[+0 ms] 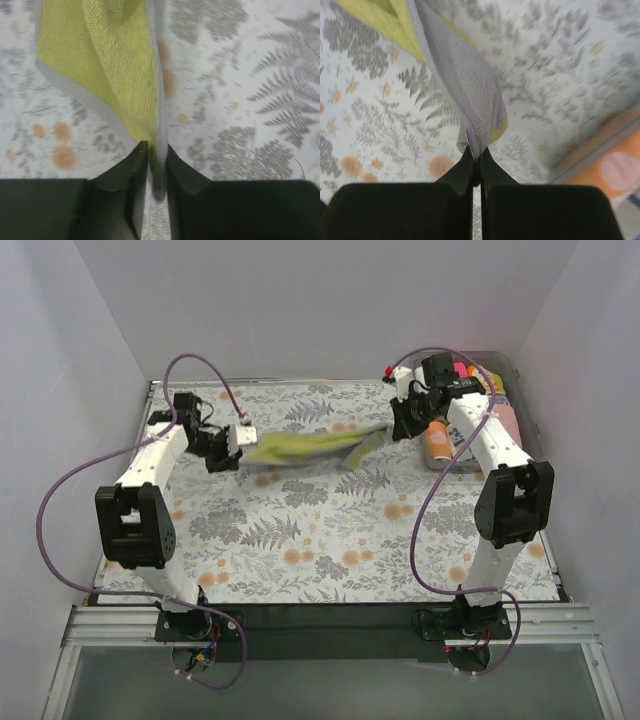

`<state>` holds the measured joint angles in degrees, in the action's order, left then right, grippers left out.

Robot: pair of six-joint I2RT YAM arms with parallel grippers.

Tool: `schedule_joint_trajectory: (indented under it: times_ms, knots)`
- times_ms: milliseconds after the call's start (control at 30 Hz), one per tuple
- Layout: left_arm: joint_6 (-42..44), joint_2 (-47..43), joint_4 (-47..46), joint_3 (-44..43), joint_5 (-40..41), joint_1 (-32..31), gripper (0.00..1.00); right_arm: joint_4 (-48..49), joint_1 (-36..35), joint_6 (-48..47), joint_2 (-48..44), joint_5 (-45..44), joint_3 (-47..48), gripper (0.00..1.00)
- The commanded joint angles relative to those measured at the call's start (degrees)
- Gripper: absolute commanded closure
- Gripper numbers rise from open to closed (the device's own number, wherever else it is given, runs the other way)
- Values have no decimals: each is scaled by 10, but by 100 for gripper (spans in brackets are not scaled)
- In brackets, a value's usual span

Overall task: Roll the towels
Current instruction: Flatten the towel

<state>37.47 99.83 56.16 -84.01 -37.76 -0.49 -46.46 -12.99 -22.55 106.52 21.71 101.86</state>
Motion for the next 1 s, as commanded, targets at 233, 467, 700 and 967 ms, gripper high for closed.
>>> schedule_joint_trajectory:
  times_ms: [233,467,700,967]
  knots:
    - [152,-173,138,228,6,0,28,-95,-17,-101,-9,52,-172,99]
    - [-174,18,-52,48,-42,-1,60,-92,-32,-109,-9,32,-200,99]
    - [-335,200,-170,-141,23,-28,63,-92,-32,-105,-20,22,-195,99]
    - [-362,294,-200,-209,47,-41,58,-91,-32,-93,-21,24,-188,99]
